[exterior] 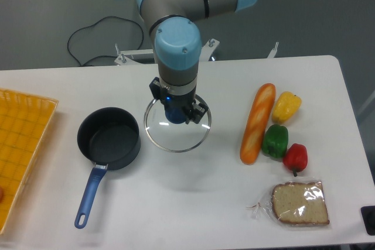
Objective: Open the lid
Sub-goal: 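Lift the glass lid off the saucepan and carry it aside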
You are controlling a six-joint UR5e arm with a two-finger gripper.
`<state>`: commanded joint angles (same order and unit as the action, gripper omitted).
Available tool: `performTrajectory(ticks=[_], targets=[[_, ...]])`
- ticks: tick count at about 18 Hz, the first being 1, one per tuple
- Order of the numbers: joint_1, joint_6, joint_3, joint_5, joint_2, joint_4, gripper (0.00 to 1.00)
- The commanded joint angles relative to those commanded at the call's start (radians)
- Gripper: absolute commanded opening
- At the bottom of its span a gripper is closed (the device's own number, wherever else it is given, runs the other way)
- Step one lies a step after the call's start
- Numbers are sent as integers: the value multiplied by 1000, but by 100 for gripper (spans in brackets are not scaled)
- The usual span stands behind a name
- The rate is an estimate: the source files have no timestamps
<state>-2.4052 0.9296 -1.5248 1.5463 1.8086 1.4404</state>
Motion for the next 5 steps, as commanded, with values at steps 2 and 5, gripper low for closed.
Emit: performTrajectory(ticks=[2,5], targets=[[-6,11,2,0,0,9,44],[-8,29,2,2,0,11,44]])
